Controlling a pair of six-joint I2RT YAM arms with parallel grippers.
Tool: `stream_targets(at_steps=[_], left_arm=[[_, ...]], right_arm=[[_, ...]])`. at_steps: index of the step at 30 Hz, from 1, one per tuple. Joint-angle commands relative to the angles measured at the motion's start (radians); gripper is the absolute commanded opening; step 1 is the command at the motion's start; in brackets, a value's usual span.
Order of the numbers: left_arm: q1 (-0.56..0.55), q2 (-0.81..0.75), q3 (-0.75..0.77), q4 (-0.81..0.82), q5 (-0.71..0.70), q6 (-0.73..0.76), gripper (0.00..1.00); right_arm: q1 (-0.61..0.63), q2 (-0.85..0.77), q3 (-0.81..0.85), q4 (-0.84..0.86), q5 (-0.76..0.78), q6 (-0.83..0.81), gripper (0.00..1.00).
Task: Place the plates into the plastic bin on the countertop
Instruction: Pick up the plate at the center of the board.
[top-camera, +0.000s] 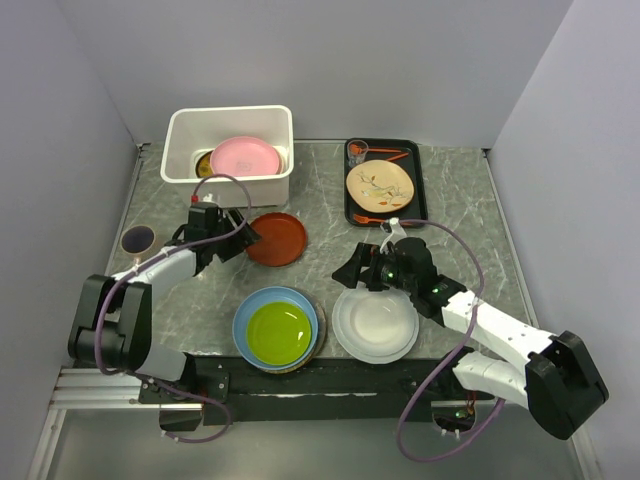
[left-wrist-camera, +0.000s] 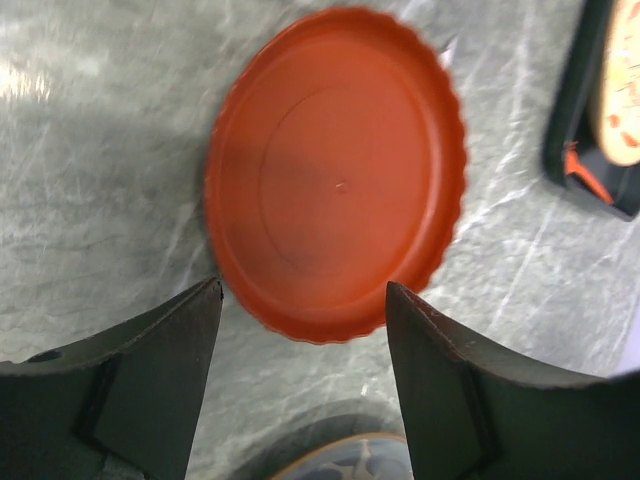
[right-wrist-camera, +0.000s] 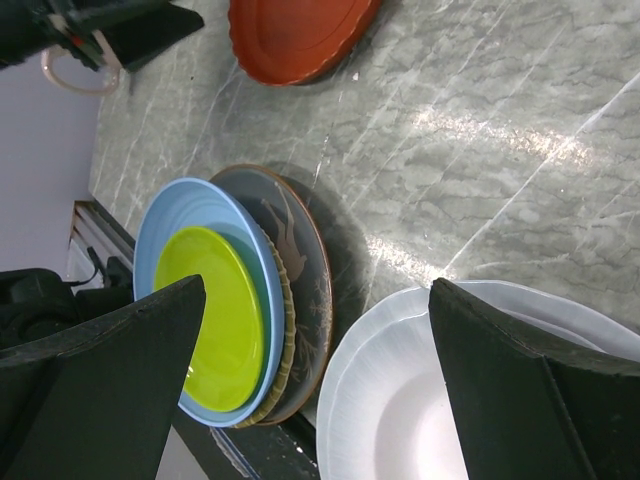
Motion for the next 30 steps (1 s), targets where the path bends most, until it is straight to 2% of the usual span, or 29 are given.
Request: stream_targets(at_steps=[1,11,18,25,30], left_arm=[[-0.005,0.034,-0.022,0.08,0.015,-0.016,0.7],[-0.005,0.099,-0.03,0.118,0.015,-0.015,0.68],[-0.004,0.142,-0.035,0.143,0.024,-0.02,0.63],[-0.005,0.189,-0.044,0.174,0.034,-0.024,0.53],[-0.005,0.22,-0.048,0.187,0.032,-0.024,0.4]], right_arm=[[0.007,0.009,-0.001,0.046,-0.001,-0.002,1.0],[0.007,0.018,-0.013,0.064,-0.002,0.006,1.0],[0.007,0.02,-0.016,0.067,0.001,0.008,1.0],[0.007,0.023,-0.024,0.076,-0.001,0.014,1.0],[0.007,0.02,-0.027,0.076,0.002,0.015,1.0]])
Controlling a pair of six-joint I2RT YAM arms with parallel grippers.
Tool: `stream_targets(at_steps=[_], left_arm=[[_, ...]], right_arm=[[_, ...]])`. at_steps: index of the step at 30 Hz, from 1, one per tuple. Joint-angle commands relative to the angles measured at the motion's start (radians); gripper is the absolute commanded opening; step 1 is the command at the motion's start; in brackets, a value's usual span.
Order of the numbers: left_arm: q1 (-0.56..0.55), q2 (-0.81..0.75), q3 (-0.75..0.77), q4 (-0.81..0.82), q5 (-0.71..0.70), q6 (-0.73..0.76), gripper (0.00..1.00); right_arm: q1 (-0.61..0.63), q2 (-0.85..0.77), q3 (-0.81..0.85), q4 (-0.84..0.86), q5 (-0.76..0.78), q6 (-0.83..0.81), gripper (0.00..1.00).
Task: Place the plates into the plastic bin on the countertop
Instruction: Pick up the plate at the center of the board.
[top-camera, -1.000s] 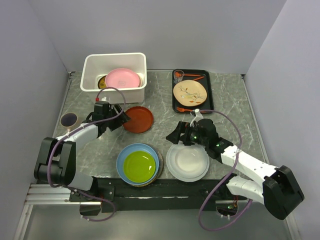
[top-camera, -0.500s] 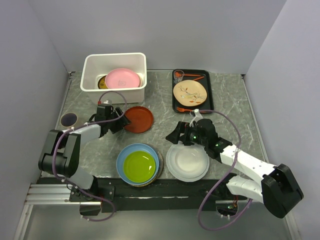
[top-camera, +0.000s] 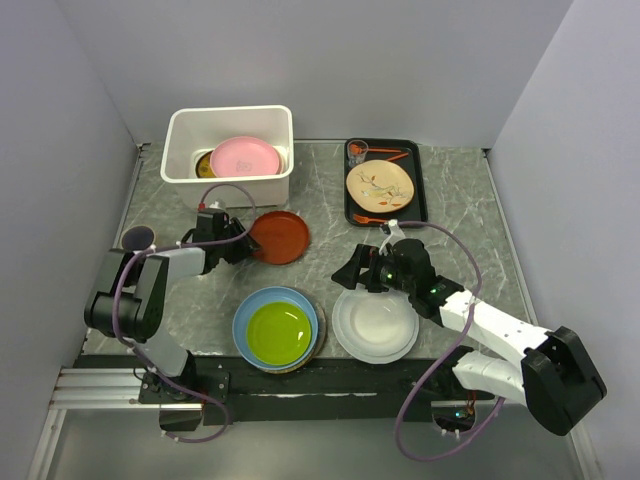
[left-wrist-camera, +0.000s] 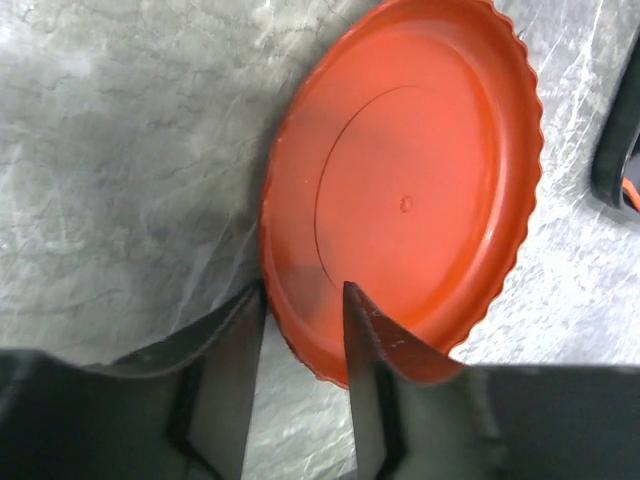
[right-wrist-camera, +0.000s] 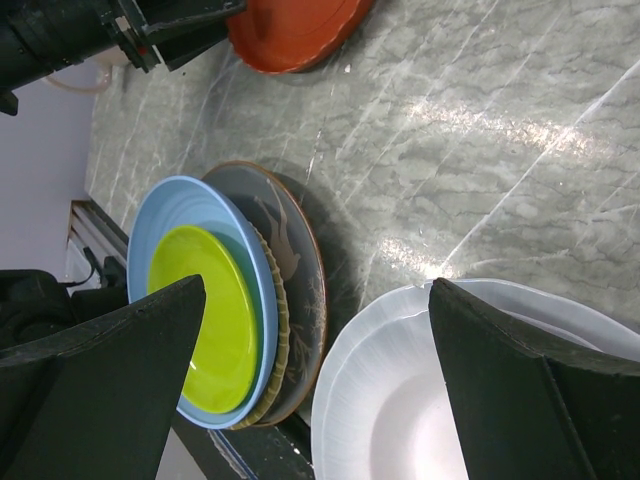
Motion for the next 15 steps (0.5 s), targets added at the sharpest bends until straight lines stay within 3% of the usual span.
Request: stream_targets(at_steps=[1,3,4,7,15], left_arm=[[-0.003,0.037,-0.018,0.022,0.01,0.004,0.33],[-0.003,0.051,-0.019,0.027,0.016,0.002,0.23],[-0.003,0.056,-0.021,0.033,0.016,0.004,0.13],[-0.003,0.06,-0.024,0.038,0.018,0.004,0.01],[-0.003,0.017,-0.029,0.031,0.016,0.001,0.01]], right_arm=[[0.007,-0.004,-0.01,0.05,0.004,0.004,1.0],[0.008,0.001,-0.009,0.05,0.003,0.004,1.0],[0.007,0.001,-0.009,0.05,0.003,0.004,1.0],[0.007,0.001,-0.012,0.052,0.003,0.007,1.0],[0.008,0.007,-0.01,0.056,0.001,0.007,1.0]])
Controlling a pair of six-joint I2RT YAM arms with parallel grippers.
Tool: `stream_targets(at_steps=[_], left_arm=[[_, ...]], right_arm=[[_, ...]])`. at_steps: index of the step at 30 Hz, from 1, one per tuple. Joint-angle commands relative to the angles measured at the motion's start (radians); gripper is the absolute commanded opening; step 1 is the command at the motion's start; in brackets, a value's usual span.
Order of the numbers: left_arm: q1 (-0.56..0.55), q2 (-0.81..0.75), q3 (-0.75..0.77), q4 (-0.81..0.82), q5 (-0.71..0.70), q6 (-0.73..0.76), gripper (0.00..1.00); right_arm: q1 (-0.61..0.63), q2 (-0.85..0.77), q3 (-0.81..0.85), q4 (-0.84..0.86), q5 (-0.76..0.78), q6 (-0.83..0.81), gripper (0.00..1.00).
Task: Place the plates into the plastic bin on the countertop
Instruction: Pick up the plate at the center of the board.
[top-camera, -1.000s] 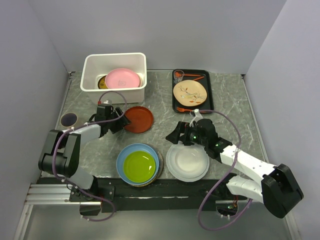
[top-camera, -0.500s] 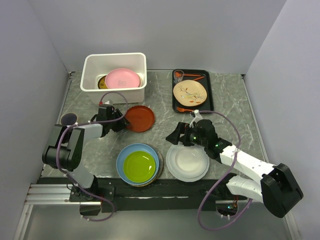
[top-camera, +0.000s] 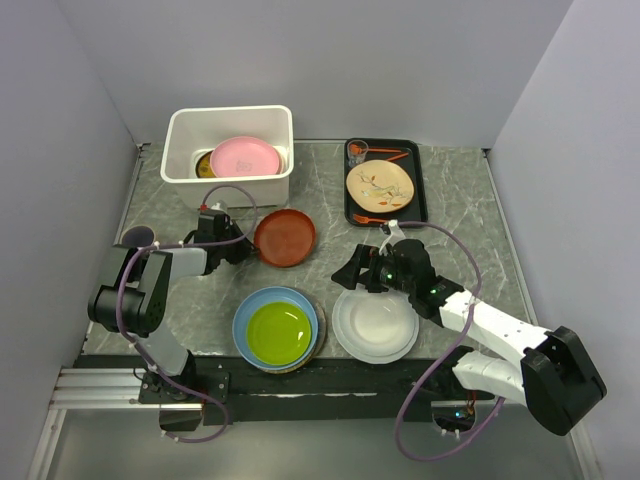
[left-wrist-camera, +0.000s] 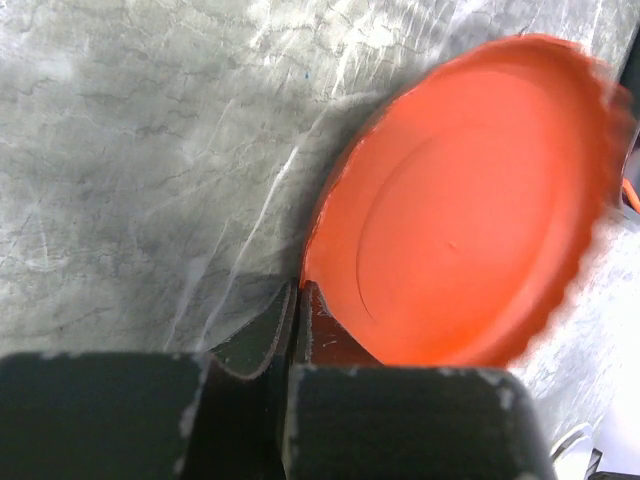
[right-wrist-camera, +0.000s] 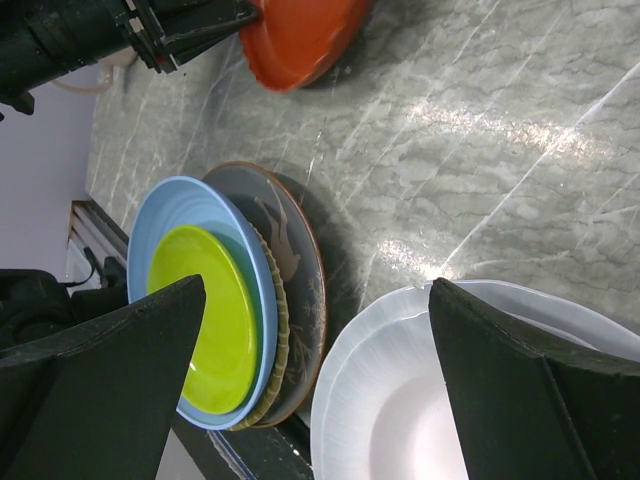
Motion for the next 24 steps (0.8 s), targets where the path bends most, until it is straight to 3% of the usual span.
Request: stream_targets(at_steps=[1,24], left_arm=[[-0.003,-0.025,-0.019,-0.03,-0.005,0.012,0.01],[-0.003,-0.286,-0.012,-0.161,-0.012,0.012,0.01]], right_arm=[[0.007,0.006,-0.005,0.049,0.002,0.007,1.0],[0.007,0.021,-0.013,0.075,-0.01,0.02,1.0]])
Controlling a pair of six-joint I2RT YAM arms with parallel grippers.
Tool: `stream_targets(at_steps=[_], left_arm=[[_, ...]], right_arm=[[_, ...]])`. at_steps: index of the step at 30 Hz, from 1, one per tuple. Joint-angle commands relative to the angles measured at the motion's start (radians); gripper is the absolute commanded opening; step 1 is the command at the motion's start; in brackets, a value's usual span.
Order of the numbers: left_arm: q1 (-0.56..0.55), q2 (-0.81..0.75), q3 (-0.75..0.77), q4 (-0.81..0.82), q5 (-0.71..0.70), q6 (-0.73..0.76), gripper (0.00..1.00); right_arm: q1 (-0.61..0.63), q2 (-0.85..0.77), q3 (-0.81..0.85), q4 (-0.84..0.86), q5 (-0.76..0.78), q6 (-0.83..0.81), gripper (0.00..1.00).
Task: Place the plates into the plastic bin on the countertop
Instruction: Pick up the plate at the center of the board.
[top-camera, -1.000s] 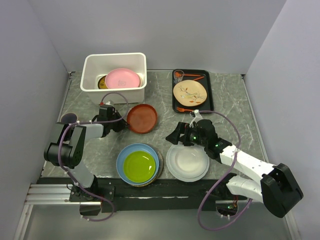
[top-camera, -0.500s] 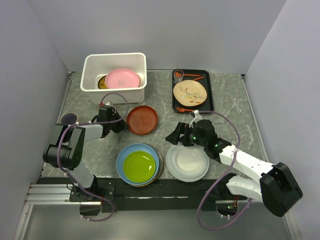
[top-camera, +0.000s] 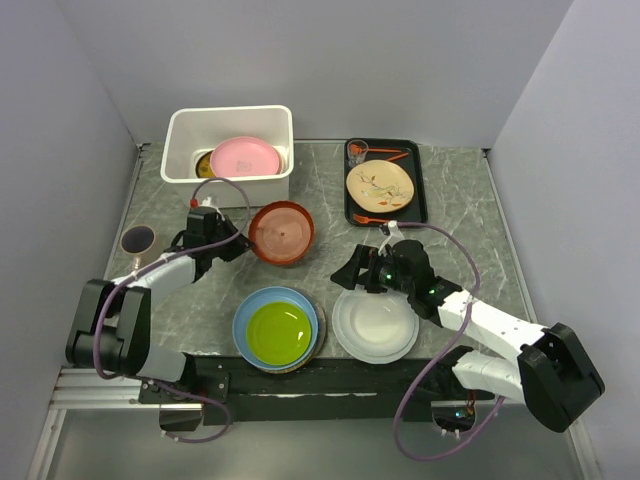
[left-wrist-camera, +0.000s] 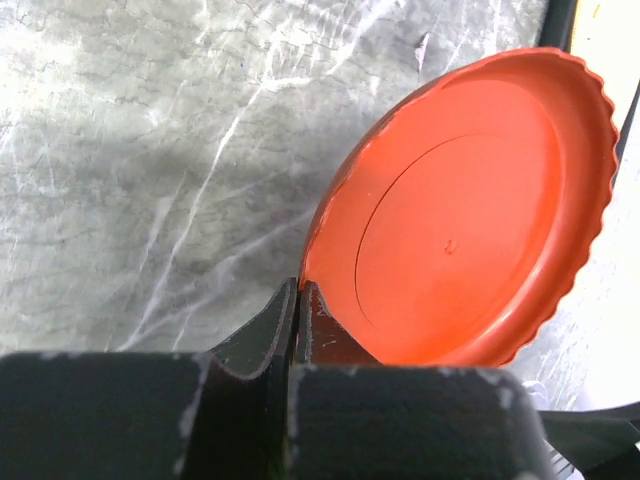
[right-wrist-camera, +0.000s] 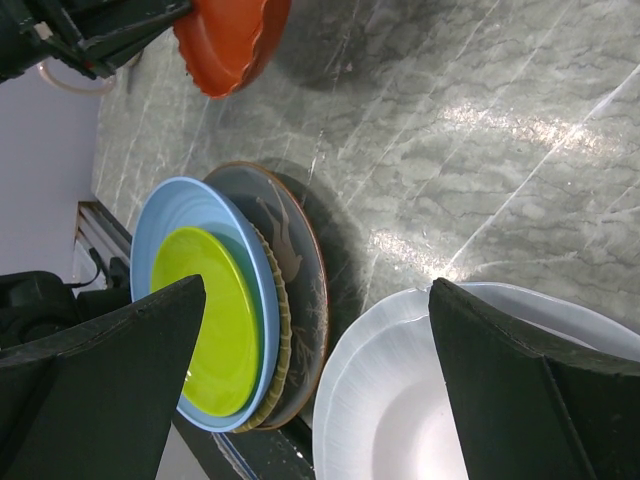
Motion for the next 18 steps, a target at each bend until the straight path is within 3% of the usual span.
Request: stream_targets(at_steps=[1,18], left_arm=[[-0.005,-0.064,0.013,-0.039,-0.003,0.011,0.01],[-0.003,-0.188,0.062,-0.148,-0.024,0.031,0.01]], right_arm=[[0.007,0.001,0.0,0.043,-0.004,0.002,1.0],[0.005,0.011,0.023,0.035,-0.008,-0.001,1.0]])
